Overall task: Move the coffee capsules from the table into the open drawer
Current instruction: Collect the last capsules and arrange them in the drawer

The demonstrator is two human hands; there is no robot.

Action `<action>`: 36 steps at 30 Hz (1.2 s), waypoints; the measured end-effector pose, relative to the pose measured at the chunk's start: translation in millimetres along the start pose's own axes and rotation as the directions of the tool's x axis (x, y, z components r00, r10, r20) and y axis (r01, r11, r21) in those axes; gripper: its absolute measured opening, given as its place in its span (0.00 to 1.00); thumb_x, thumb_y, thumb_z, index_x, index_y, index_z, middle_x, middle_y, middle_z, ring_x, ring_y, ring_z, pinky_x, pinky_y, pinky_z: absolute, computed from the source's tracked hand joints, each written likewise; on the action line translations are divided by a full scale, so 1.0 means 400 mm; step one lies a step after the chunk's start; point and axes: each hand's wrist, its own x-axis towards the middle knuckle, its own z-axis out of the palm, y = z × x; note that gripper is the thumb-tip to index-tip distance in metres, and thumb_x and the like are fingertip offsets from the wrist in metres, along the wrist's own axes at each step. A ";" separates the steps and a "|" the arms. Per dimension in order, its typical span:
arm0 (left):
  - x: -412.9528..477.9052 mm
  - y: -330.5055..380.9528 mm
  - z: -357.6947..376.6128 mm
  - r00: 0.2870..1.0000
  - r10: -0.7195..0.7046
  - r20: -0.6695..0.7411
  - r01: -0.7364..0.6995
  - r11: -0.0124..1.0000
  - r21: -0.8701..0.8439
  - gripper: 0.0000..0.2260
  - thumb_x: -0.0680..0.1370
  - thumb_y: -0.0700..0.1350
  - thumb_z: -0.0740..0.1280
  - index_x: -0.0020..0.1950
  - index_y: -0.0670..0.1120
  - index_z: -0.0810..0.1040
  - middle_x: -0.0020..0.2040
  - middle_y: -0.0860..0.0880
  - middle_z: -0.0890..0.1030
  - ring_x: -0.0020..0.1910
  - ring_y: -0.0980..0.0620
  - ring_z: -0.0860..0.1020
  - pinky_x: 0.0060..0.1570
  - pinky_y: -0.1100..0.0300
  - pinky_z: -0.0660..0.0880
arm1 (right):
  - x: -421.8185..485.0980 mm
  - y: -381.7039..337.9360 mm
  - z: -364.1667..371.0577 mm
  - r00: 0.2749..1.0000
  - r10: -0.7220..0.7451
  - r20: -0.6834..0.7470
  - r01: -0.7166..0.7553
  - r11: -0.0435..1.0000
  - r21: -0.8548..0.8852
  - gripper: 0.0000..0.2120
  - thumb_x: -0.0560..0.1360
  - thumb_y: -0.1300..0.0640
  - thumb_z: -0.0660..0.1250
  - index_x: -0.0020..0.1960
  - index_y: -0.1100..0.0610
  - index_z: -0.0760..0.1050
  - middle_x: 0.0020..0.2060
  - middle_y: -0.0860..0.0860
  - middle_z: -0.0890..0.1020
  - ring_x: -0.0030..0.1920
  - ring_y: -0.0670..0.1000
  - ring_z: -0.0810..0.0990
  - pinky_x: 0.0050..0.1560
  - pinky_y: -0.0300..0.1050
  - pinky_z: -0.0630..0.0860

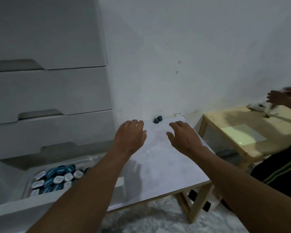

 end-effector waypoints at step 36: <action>0.490 0.108 0.698 0.903 -0.300 0.308 0.333 0.941 -0.059 0.07 0.68 0.42 0.73 0.45 0.44 0.81 0.38 0.47 0.80 0.33 0.49 0.78 0.29 0.60 0.76 | 0.685 0.443 0.448 0.916 -0.135 0.378 0.055 0.975 0.216 0.19 0.79 0.51 0.61 0.67 0.58 0.70 0.64 0.57 0.74 0.62 0.57 0.74 0.61 0.49 0.72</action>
